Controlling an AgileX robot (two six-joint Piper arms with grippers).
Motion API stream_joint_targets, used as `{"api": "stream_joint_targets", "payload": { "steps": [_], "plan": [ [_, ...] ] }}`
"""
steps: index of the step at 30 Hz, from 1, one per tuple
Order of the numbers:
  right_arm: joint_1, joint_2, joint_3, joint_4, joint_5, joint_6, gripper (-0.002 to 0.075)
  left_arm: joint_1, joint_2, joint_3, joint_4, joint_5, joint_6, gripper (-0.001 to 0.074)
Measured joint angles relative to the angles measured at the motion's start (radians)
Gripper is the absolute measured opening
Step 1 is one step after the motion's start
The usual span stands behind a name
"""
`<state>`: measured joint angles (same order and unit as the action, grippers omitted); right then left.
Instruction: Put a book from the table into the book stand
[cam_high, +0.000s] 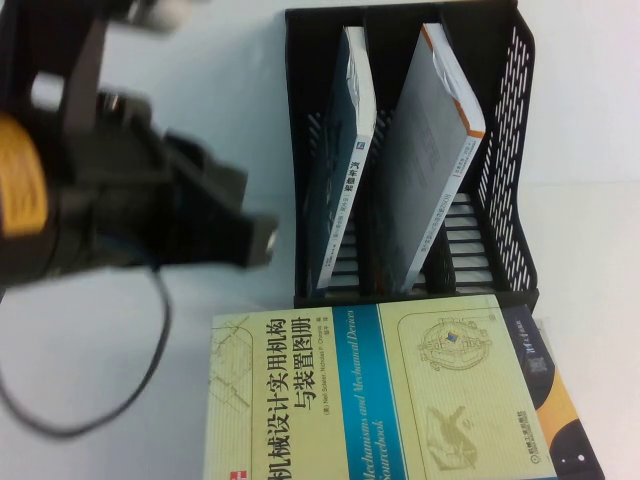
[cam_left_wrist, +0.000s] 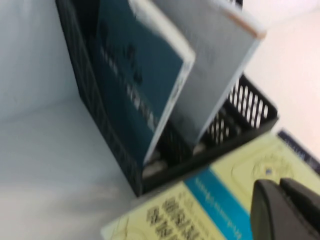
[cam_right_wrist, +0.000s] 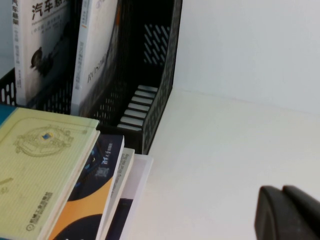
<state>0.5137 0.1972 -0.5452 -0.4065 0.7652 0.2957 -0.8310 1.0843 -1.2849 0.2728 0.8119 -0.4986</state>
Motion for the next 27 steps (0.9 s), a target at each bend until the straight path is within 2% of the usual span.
{"api": "stream_joint_targets", "payload": {
  "steps": [4,8,27],
  "plan": [
    [0.000,0.000,0.004,0.000,0.000,0.002,-0.0003,0.000,-0.145,0.278,0.005,-0.134,-0.030,-0.0001],
    [0.000,0.000,0.004,0.000,0.000,0.002,-0.0003,0.000,-0.235,0.420,0.005,-0.240,-0.031,-0.0001],
    [0.000,0.000,0.004,0.000,-0.001,0.003,-0.0003,0.015,-0.270,0.462,0.016,-0.203,-0.001,-0.0002]
  ]
}}
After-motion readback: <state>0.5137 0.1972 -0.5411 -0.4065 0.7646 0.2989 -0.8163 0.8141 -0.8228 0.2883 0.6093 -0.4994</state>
